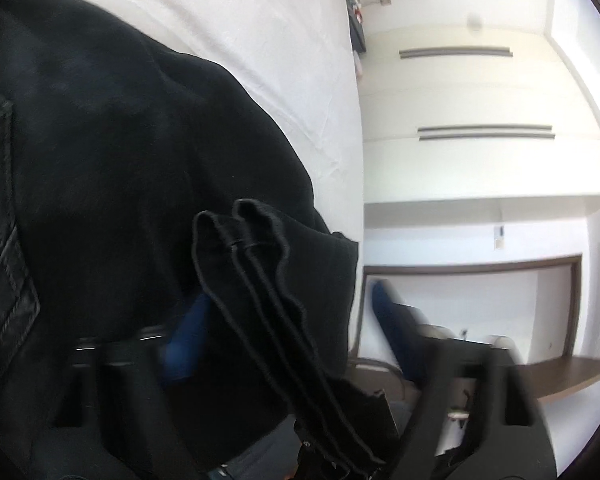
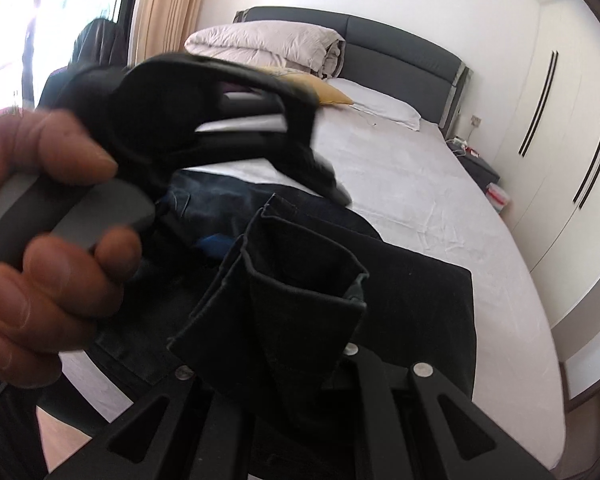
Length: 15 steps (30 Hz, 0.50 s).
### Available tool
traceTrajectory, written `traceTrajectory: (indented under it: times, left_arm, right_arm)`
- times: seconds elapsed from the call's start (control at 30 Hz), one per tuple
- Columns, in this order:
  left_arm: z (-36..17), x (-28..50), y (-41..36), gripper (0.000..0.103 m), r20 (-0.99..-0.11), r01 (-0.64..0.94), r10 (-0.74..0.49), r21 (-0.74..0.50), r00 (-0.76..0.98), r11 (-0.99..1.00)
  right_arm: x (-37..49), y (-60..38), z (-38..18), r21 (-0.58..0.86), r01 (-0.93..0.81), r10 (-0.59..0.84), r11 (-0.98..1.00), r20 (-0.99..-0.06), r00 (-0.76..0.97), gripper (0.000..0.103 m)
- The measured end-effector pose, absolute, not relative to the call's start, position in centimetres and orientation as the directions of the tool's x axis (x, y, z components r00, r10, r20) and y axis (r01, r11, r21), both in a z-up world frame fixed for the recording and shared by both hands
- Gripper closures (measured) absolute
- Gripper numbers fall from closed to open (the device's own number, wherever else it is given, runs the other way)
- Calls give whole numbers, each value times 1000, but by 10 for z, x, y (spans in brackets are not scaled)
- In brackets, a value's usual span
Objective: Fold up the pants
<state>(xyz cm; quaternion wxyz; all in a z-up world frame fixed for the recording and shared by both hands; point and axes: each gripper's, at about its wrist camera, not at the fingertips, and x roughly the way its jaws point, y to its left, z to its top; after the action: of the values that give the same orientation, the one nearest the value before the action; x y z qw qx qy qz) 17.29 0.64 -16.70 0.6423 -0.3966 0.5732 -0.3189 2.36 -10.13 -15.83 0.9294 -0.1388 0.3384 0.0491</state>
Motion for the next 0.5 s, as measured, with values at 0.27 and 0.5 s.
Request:
traceTrajectory:
  times: [0.27, 0.5]
  left_arm:
    - [-125, 202, 2, 94, -586, 131, -800, -790, 132, 600]
    - [-115, 193, 48, 94, -696, 208, -697, -666, 171, 716]
  right_arm:
    - [26, -60, -153, -324, -233, -13, 917, -609, 793, 96]
    - [46, -24, -164, -313, -280, 15, 908, -642, 767, 96]
